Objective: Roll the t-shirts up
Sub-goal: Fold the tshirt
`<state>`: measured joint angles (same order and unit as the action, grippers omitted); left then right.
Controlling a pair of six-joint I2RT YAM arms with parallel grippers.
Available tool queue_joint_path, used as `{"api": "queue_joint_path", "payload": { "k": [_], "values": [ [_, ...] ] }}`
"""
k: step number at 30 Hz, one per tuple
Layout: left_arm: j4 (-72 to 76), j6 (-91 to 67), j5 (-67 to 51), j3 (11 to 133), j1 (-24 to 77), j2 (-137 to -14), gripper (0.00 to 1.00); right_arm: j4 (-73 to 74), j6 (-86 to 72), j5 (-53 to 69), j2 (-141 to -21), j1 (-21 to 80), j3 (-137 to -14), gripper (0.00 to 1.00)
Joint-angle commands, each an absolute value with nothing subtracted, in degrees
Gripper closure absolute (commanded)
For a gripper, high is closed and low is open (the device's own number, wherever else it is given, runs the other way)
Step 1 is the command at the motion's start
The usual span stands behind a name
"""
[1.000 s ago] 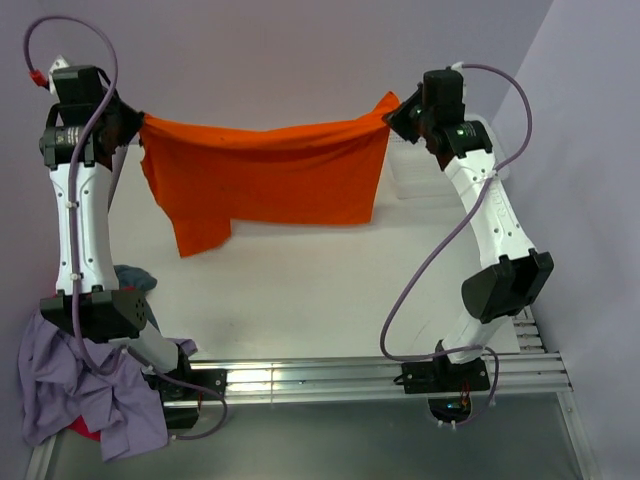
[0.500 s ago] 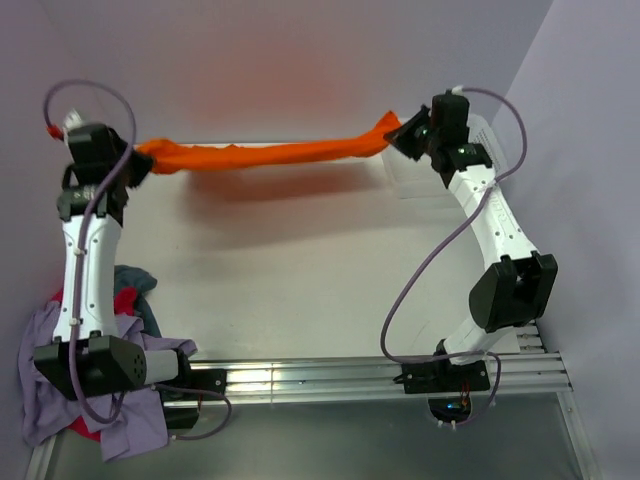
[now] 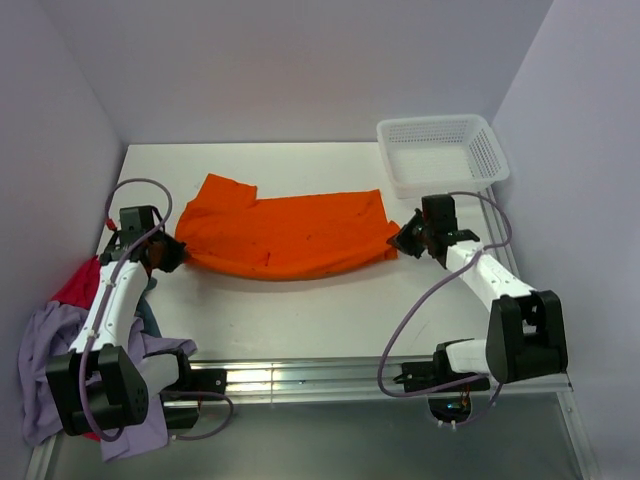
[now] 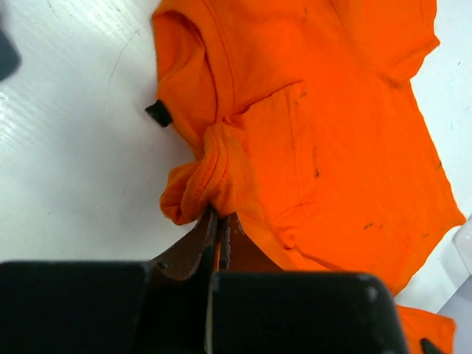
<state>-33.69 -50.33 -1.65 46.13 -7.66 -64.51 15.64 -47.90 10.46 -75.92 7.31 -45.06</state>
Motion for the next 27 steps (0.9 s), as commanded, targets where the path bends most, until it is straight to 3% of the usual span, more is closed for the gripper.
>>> {"api": "queue_joint_path", "payload": {
  "k": [1, 8, 12, 16, 17, 19, 21, 22, 24, 27],
  "values": [
    [-35.9, -50.3, -0.4, 46.0, -7.5, -61.8, 1.0, 12.4, -48.2, 8.5, -72.0, 6.9, -40.3, 1.0],
    [-39.8, -49.7, -1.6, 42.7, -7.2, -57.1, 0.98, 16.3, -50.5, 4.4, -62.1, 7.0, -32.1, 1.0],
    [-41.0, -48.7, -2.7, 40.7, -7.1, -55.5, 0.89, 18.5, -50.6, 3.6, -57.6, 7.1, -30.1, 0.93],
    [-45.6, -48.5, -2.7, 41.1, -6.4, -54.5, 0.68, 21.3, -50.7, 3.4, -54.2, 7.1, -28.2, 0.89],
    [-46.9, -48.7, -1.9, 41.1, -6.3, -53.9, 0.52, 21.5, -50.7, 3.5, -53.5, 7.1, -27.7, 0.89],
    [-49.9, -49.1, -0.3, 41.0, -6.3, -52.0, 0.36, 22.7, -51.1, 3.4, -52.6, 7.1, -26.3, 0.76],
    [-51.7, -49.3, -0.3, 41.0, -6.4, -51.2, 0.15, 23.7, -51.3, 3.7, -50.5, 7.1, -25.2, 0.5],
    [-52.6, -49.0, -0.3, 40.9, -6.3, -50.4, 0.01, 24.2, -51.6, 3.6, -49.8, 7.1, -24.4, 0.42],
    [-53.4, -48.8, -0.3, 40.9, -6.3, -49.8, 0.0, 26.6, -51.9, 2.4, -47.6, 7.2, -24.1, 0.25],
    [-53.6, -48.7, 2.3, 41.7, -6.3, -48.7, 0.01, 30.2, -51.7, 0.1, -44.4, 7.1, -24.8, 0.16]
  ]
}}
